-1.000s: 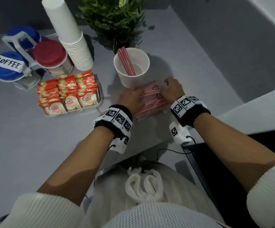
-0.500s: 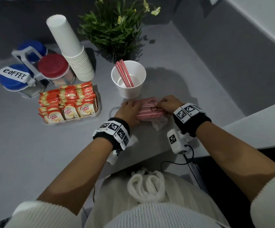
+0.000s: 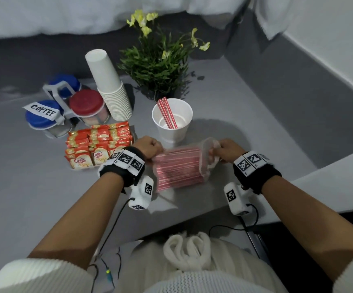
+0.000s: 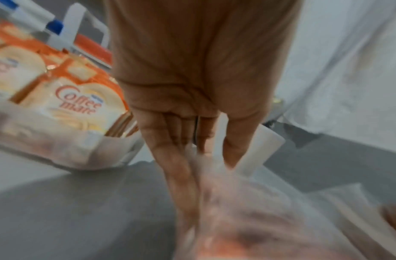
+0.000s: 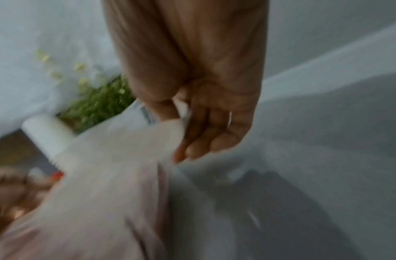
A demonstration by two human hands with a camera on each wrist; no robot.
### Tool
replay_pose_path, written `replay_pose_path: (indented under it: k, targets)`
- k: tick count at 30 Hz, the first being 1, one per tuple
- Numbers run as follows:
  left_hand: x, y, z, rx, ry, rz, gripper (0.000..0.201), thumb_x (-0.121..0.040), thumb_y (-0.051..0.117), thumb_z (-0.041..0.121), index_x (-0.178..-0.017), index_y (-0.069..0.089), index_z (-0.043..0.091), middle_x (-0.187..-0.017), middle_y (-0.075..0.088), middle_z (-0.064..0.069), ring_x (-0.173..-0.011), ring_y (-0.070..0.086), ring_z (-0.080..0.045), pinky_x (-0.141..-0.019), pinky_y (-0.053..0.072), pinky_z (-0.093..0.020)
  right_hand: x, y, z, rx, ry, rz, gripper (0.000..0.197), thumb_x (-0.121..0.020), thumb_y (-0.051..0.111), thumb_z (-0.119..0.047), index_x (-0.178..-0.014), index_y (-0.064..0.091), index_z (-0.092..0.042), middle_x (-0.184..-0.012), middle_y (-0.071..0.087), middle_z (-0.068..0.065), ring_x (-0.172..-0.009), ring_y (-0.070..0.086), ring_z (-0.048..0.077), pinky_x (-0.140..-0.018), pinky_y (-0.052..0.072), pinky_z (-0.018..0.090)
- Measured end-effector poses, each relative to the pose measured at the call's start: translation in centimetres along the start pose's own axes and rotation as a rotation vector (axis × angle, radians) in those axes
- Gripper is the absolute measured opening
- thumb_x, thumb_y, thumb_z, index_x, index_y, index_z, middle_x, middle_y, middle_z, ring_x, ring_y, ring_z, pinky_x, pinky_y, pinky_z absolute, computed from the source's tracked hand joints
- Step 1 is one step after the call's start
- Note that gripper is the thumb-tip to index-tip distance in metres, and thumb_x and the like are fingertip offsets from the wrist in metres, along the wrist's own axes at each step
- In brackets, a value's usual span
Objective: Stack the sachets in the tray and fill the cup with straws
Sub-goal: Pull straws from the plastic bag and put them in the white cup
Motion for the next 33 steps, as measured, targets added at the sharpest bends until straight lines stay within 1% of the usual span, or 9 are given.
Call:
replay_pose_path:
  k: [2,4,6,8,12,16,20,27,33]
  targets:
    - [0.4,0.1,0.1,-0.173,0.030,0.077,0.023,-0.089,0.055,0.011,-0.067,0.053,0.018,-0.071,0.053,0.003,-0.081,0.054,-0.020,-0.066,0.042,-0.023,0.1,-0.1,0.2,0.129,-0.010,0.175,0.004,-0.083,0.059,-0.006,-0.081,0.060,-0.003,-0.083,0.060,0.018,-0.079,0.054,0.023,-0.064,0.037,0.025]
    - [1.1,0.6,0.6,-0.290,0.055,0.094,0.004,-0.089,0.055,0.013,-0.089,0.058,0.015,-0.093,0.055,-0.002,-0.101,0.053,-0.024,-0.082,0.039,-0.025,0.3,-0.2,0.0,0.138,-0.039,0.326,0.016,-0.077,0.058,0.000,-0.090,0.054,-0.008,-0.090,0.055,0.014,-0.086,0.052,0.026,-0.072,0.038,0.030]
    - [1.4,1.6,0.9,-0.394,0.093,0.081,0.035,-0.088,0.059,0.023,-0.121,0.053,0.014,-0.121,0.049,-0.009,-0.118,0.046,-0.026,-0.099,0.037,-0.033,1.0,0.0,-1.2,0.137,-0.149,0.395,0.021,-0.075,0.058,0.003,-0.089,0.049,-0.010,-0.089,0.048,0.007,-0.083,0.048,0.024,-0.071,0.036,0.029]
    - [1.3,2.9,1.1,-0.474,0.136,0.067,0.050,-0.085,0.061,0.031,-0.132,0.047,0.020,-0.132,0.044,-0.010,-0.124,0.041,-0.027,-0.106,0.035,-0.042,1.7,0.2,-2.3,0.111,-0.238,0.415,0.020,-0.076,0.058,0.004,-0.088,0.049,-0.009,-0.089,0.046,0.005,-0.079,0.045,0.021,-0.069,0.032,0.024]
    - [0.8,5.0,1.5,-0.538,0.139,-0.029,0.057,-0.084,0.064,0.038,-0.134,0.045,0.019,-0.132,0.048,-0.011,-0.120,0.048,-0.029,-0.102,0.040,-0.038,1.8,1.4,-3.2,0.097,-0.203,0.340,0.011,-0.081,0.052,0.003,-0.087,0.061,0.002,-0.091,0.065,0.019,-0.089,0.060,0.033,-0.083,0.047,0.036]
    - [1.1,5.4,1.6,-0.591,0.127,-0.066,0.064,-0.083,0.065,0.034,-0.139,0.038,0.020,-0.136,0.046,-0.011,-0.123,0.047,-0.028,-0.102,0.039,-0.036,0.9,2.9,-1.2,0.174,0.074,0.179,0.027,-0.091,0.044,-0.008,-0.106,0.064,0.002,-0.115,0.063,0.021,-0.109,0.057,0.036,-0.092,0.043,0.035]
    - [2.0,5.6,1.0,-0.629,0.178,-0.076,0.069,-0.080,0.068,0.028,-0.141,0.035,0.021,-0.140,0.042,-0.009,-0.126,0.045,-0.028,-0.105,0.038,-0.037,0.8,3.7,-0.9,0.143,0.174,0.067,0.038,-0.094,0.040,-0.016,-0.127,0.053,-0.003,-0.126,0.059,0.017,-0.115,0.055,0.034,-0.096,0.042,0.034]
    - [3.4,5.8,-0.6,-0.648,0.244,-0.083,0.068,-0.079,0.069,0.024,-0.139,0.036,0.017,-0.136,0.045,-0.009,-0.123,0.047,-0.028,-0.104,0.035,-0.033,3.0,5.0,-0.1,0.006,0.100,0.047,0.029,-0.085,0.045,0.006,-0.104,0.066,0.003,-0.105,0.063,0.014,-0.095,0.055,0.019,-0.077,0.038,0.024]
    - [4.6,6.1,-2.0,-0.694,0.332,-0.044,0.061,-0.083,0.065,0.024,-0.137,0.039,0.013,-0.133,0.047,-0.011,-0.121,0.047,-0.029,-0.103,0.036,-0.035,4.5,6.8,1.6,-0.295,0.116,-0.027,0.030,-0.069,0.057,0.000,-0.095,0.069,-0.009,-0.101,0.068,0.017,-0.095,0.063,0.034,-0.089,0.052,0.047]
Point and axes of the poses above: each hand's wrist, its own x-axis away from the middle knuckle, its own y-axis out of the palm, z = x × y, the point moved 5 cm from there along -x, towards the middle knuckle
